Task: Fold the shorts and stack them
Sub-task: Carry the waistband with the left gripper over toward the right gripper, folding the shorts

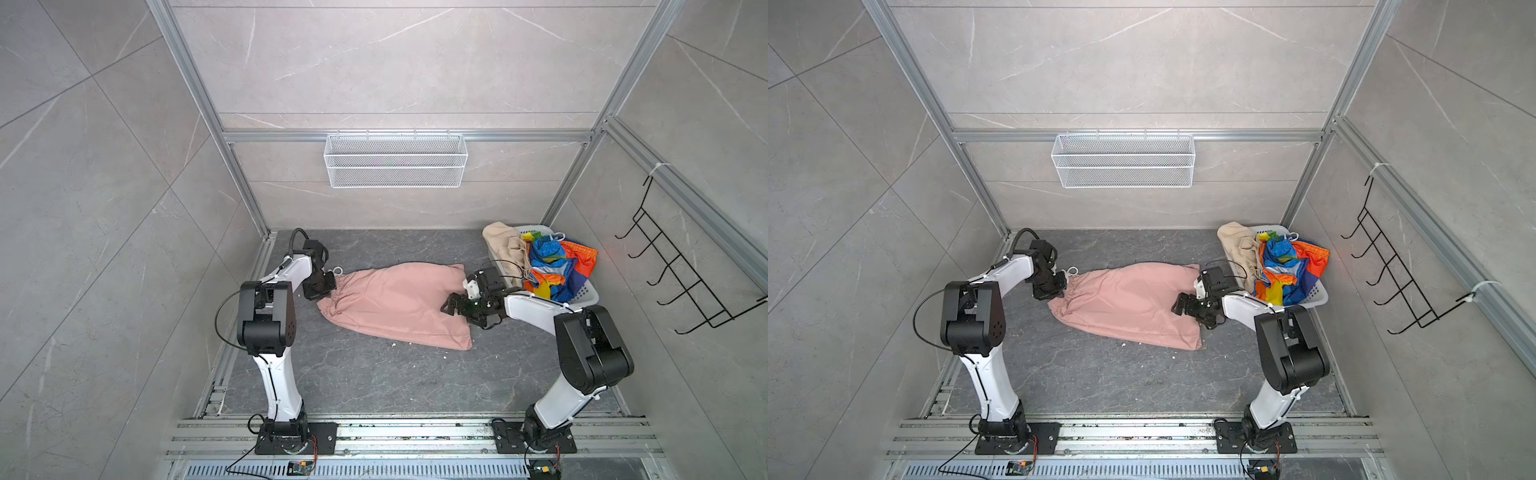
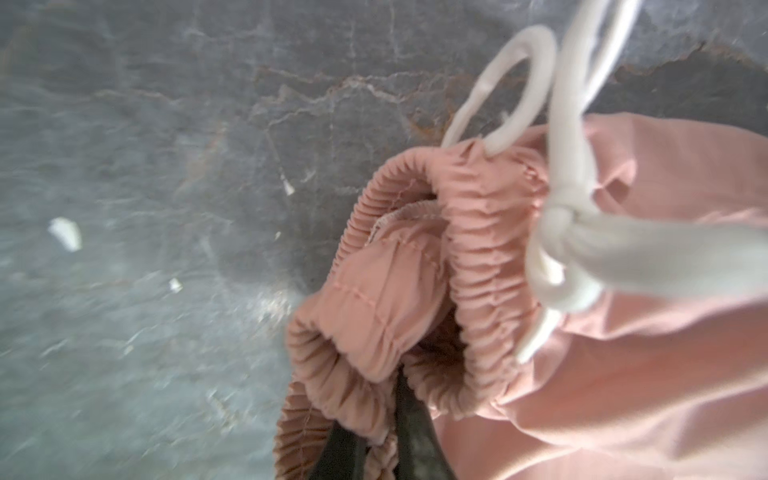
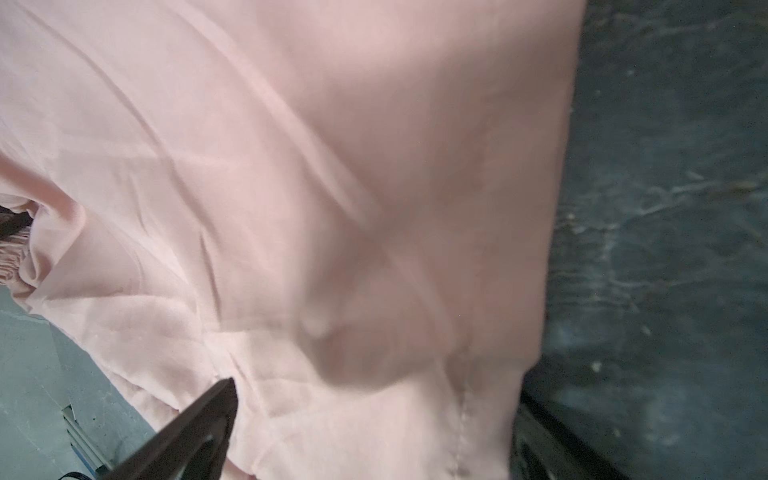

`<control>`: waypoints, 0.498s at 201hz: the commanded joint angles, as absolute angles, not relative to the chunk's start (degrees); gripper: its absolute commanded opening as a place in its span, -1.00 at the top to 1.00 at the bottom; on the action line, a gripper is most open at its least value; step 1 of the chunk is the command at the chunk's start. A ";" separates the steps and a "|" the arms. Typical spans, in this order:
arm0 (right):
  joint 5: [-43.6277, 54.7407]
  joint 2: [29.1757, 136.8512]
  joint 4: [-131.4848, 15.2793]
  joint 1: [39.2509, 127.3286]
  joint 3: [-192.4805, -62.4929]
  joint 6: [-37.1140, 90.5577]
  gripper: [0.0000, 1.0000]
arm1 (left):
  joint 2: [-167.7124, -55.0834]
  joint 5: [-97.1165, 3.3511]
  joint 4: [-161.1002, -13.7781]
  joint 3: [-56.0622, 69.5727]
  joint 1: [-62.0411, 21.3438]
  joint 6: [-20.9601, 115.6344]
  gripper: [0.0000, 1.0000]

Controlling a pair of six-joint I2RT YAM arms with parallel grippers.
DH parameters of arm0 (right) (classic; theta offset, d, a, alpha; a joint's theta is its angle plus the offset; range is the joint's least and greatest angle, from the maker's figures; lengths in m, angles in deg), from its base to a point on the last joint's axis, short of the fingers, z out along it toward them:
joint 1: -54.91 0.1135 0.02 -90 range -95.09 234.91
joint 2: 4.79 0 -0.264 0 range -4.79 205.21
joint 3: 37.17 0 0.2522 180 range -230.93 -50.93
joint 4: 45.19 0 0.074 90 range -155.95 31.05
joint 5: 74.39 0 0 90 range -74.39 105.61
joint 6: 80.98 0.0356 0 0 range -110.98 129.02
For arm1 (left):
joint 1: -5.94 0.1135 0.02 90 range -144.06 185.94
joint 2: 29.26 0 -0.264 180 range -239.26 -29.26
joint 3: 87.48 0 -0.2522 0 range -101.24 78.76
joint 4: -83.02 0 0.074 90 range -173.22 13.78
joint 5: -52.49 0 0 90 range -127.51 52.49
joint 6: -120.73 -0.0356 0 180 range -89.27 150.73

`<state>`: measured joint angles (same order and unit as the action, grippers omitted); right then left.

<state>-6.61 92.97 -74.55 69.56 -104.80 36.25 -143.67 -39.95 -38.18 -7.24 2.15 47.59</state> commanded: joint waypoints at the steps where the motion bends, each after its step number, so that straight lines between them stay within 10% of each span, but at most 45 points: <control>1: -6.45 92.59 -78.50 69.41 -104.56 36.93 -0.99 | -138.78 -34.24 -30.14 -13.08 1.75 45.50 1.00; 100: 1.07 93.58 -80.98 74.12 -109.19 39.72 -0.98 | -137.62 -20.05 -17.49 -32.42 -10.37 42.01 1.00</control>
